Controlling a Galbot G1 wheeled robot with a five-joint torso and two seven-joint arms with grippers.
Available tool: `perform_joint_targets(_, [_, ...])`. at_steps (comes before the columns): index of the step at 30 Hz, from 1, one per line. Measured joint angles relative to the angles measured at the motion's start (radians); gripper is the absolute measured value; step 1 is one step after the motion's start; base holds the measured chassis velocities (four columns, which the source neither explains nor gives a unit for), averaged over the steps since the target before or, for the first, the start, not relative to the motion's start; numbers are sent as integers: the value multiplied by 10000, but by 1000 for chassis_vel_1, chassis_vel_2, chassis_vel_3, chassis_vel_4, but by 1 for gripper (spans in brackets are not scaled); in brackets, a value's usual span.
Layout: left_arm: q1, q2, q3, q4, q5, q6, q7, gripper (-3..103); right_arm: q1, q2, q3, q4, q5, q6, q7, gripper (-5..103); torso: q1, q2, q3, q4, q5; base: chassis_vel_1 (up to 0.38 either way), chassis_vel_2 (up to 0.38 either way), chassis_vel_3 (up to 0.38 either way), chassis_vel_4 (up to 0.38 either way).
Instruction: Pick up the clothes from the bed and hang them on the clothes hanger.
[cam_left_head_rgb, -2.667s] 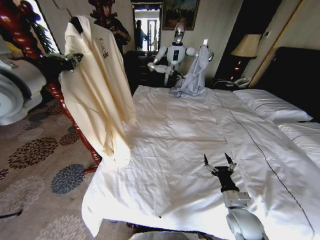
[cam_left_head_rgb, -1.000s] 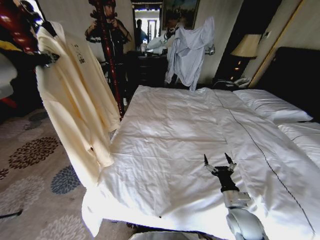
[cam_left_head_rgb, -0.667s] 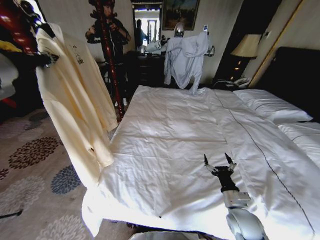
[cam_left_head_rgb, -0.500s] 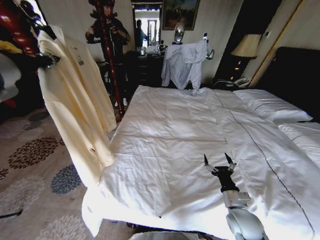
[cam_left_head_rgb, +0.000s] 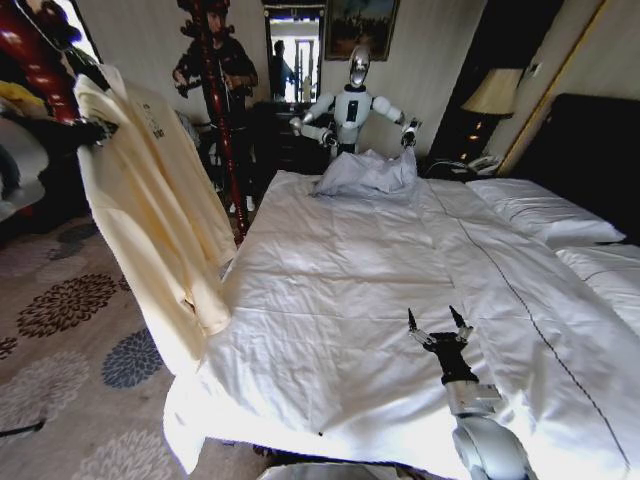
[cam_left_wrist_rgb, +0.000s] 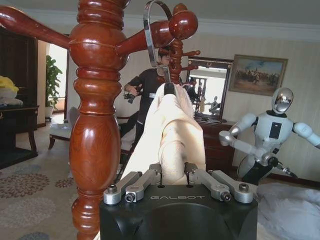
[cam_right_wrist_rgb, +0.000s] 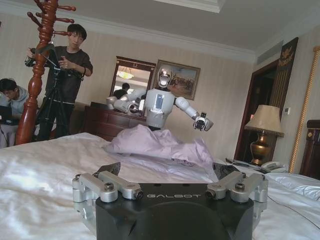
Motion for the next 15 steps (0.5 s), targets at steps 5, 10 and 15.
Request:
perform_joint_targets(5, [-191, -173, 289, 99, 105, 0, 13, 18, 0, 0, 0, 0, 0, 0, 0, 100, 0, 0, 0, -2, -1, 0, 0, 0, 0])
perform_joint_targets(10, [-208, -335, 403, 76, 173, 17, -10, 18, 0, 0, 0, 0, 0, 0, 0, 100, 0, 0, 0, -2, 0, 0, 0, 0, 0])
perform_joint_targets(15, [-207, -431, 424, 78, 165, 175, -241, 18, 0, 0, 0, 0, 0, 0, 0, 100, -1, 0, -1, -2, 2, 0, 0, 0, 0])
